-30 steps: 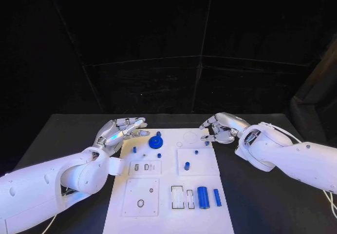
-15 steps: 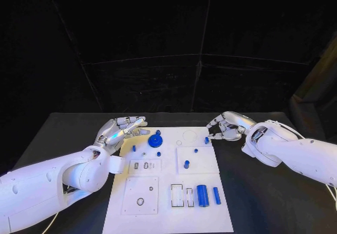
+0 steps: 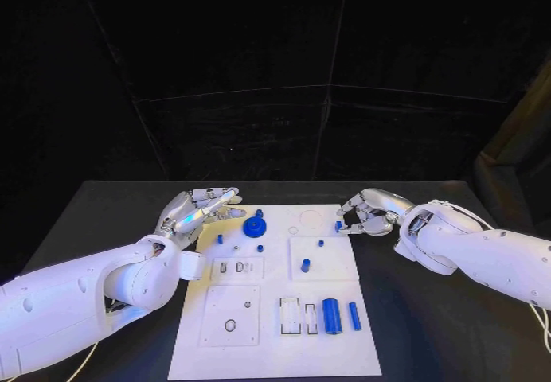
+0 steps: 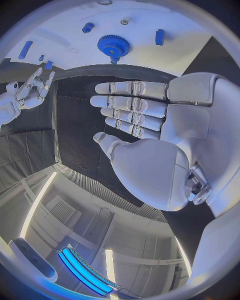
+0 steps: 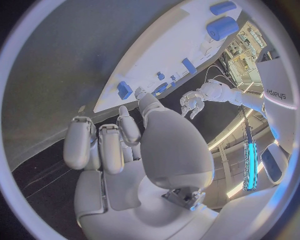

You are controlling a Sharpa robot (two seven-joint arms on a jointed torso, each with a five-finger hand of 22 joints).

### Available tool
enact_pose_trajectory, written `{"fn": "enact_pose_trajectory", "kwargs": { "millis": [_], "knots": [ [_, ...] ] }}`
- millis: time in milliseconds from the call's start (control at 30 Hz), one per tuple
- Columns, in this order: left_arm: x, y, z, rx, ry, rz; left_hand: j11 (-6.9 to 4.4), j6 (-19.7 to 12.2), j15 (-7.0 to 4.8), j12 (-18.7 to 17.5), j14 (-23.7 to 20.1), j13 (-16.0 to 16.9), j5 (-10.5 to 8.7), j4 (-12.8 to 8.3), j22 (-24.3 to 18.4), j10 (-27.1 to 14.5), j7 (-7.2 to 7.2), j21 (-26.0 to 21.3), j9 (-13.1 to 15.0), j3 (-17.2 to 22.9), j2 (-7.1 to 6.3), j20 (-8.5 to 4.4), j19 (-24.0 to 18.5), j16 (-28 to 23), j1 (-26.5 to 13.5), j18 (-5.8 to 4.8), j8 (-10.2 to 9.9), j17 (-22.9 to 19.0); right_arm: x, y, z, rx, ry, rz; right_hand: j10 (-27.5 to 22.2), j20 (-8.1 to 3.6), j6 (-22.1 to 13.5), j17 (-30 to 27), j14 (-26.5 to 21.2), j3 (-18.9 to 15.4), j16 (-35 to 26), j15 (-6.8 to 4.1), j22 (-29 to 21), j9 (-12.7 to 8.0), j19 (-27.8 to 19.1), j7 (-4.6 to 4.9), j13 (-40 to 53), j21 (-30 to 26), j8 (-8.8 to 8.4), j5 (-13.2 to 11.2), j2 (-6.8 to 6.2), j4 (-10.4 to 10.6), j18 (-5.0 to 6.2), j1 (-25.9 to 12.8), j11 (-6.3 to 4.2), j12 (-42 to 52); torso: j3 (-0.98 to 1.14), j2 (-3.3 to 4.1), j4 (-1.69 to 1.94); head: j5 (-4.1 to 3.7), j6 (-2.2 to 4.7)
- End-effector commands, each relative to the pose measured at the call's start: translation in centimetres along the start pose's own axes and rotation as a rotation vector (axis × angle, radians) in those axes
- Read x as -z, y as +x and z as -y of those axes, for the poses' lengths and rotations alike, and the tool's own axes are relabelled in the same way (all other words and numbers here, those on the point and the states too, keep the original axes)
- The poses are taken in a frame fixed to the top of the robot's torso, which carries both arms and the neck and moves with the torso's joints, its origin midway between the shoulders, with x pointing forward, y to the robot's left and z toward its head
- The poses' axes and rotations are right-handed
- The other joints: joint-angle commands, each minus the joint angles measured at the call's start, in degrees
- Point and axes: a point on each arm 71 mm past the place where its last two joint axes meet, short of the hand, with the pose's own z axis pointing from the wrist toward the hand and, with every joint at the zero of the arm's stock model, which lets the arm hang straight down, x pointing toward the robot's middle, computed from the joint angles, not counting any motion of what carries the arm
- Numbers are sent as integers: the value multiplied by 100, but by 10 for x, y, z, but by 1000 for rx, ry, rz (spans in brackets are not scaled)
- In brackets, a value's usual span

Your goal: Assemble the parts on the task board

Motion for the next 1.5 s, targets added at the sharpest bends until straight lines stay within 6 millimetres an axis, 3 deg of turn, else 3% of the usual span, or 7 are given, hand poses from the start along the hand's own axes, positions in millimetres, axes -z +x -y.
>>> {"fn": "enact_pose_trajectory", "kwargs": {
  "millis": [33, 500, 1500],
  "knots": [
    [-1, 1, 1, 9, 5, -12, 3, 37, 16, -38, 11, -9, -3, -37, -5, 48, 4, -37, -6, 1, 42, 3, 42, -17, 2, 85, -27, 5, -1, 3, 0, 12, -5, -24, -39, 4, 37, 103, 314, -31, -27, -14, -6, 2, -21, 4, 1, -24, -11, 40, -17, 13, -84, -9, -12, -10, -6, -6, 3, 12, -5],
    [-1, 1, 1, 9, 5, -12, 3, 37, 16, -38, 11, -9, -3, -37, -5, 48, 4, -37, -6, 1, 42, 3, 42, -17, 2, 85, -27, 5, -7, 9, 1, 32, 37, 8, -19, -3, 96, 118, 320, 56, -26, -23, 12, 5, -9, 1, 18, -18, 13, -66, 212, 9, -87, 8, -20, 4, -1, -6, 2, -8, -11],
    [-1, 0, 0, 9, 2, -12, 3, 37, 16, -38, 11, -9, -3, -37, -5, 48, 4, -37, -6, 1, 42, 3, 42, -17, 2, 85, -27, 5, -10, 15, 2, 37, 58, -30, 12, -11, 247, 144, 328, 171, -18, -35, 31, 19, 5, -20, 64, -10, 76, -185, 330, -39, -90, 17, -39, 54, 6, -6, 0, -15, -31]
  ]
}}
